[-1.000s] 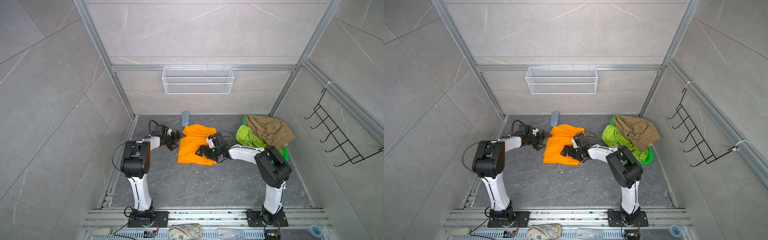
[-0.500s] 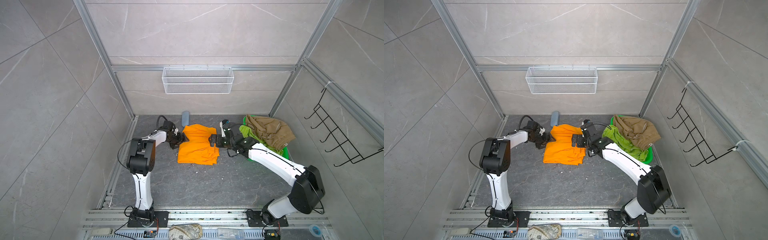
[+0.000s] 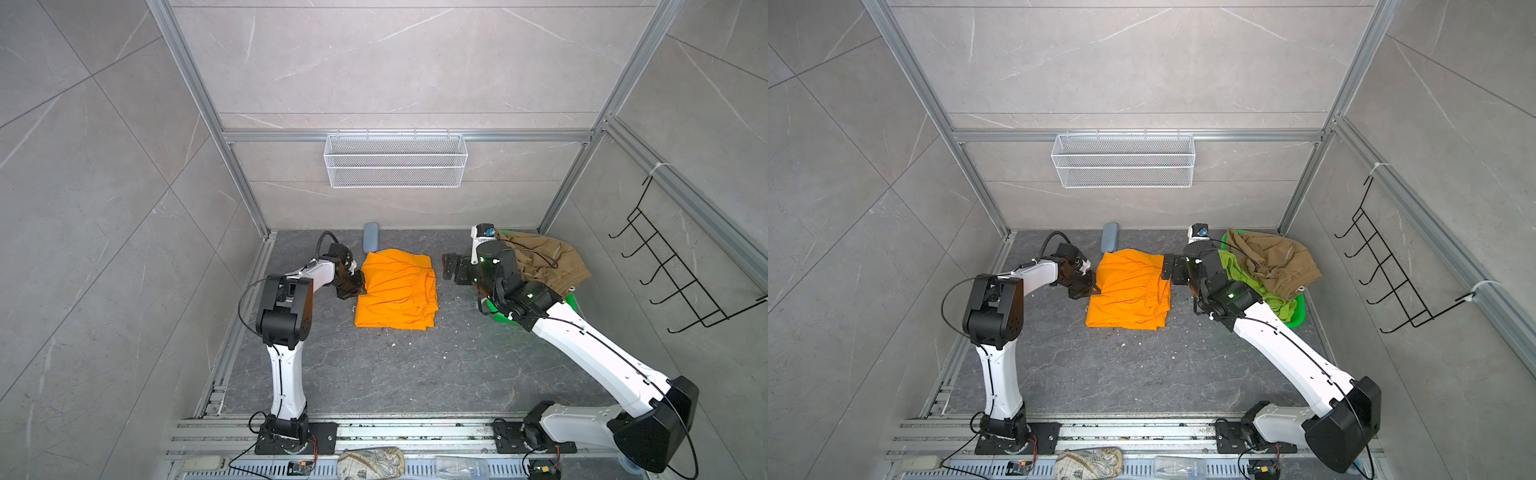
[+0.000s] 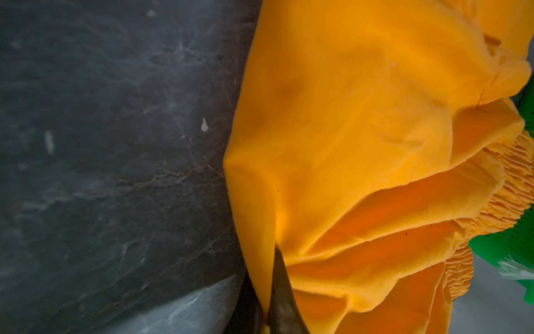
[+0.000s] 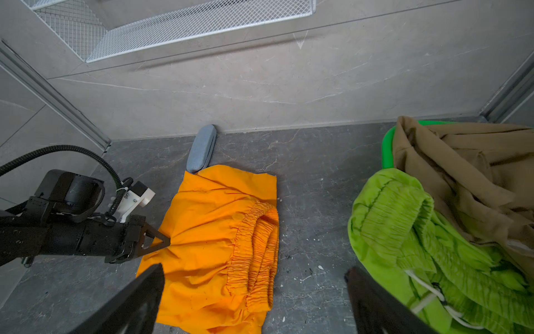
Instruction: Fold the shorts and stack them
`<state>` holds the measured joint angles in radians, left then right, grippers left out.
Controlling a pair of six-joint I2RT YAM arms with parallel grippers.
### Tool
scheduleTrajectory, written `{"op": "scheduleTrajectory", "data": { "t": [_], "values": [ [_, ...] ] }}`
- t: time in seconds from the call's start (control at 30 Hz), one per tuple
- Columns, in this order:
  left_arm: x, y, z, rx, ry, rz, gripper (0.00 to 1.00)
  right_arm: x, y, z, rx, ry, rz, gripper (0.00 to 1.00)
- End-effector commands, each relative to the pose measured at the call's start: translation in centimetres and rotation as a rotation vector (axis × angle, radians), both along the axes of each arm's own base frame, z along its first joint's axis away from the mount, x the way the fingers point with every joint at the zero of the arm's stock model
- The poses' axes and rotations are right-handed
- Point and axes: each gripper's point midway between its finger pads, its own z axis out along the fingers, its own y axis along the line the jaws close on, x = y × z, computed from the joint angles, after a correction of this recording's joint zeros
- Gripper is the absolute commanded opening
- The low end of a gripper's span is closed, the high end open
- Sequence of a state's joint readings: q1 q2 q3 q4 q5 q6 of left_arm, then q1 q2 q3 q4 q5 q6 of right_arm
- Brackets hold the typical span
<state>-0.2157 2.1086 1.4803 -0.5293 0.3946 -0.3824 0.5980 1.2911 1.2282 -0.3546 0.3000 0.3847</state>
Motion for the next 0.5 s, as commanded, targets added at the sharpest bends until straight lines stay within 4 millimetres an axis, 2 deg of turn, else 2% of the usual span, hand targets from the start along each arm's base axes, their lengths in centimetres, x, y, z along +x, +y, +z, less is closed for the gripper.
{"op": "scheduleTrajectory", "data": {
  "t": [0.0, 0.1, 0.2, 0.33, 0.47],
  "values": [
    [-0.9, 2.8, 1.8, 0.184, -0.013, -0.066, 0.0, 0.0, 2.4, -1.7, 0.039, 0.071, 0.094, 0.99],
    [-0.6, 6.6, 3.5, 0.387, -0.071, -0.079, 0.0, 0.2, 3.4, -2.9, 0.07, 0.091, 0.106, 0.99],
    [-0.2, 11.2, 5.4, 0.53, -0.106, -0.037, 0.0, 0.3, 4.6, -3.3, 0.095, 0.062, 0.142, 0.99],
    [0.6, 17.4, 7.2, 0.61, -0.135, 0.075, 0.0, 0.0, 6.3, -3.6, 0.079, 0.052, 0.192, 0.99],
    [1.6, 23.6, 7.6, 0.656, -0.156, 0.187, 0.0, -0.4, 8.2, -3.6, 0.039, 0.033, 0.23, 0.99]
  ]
}}
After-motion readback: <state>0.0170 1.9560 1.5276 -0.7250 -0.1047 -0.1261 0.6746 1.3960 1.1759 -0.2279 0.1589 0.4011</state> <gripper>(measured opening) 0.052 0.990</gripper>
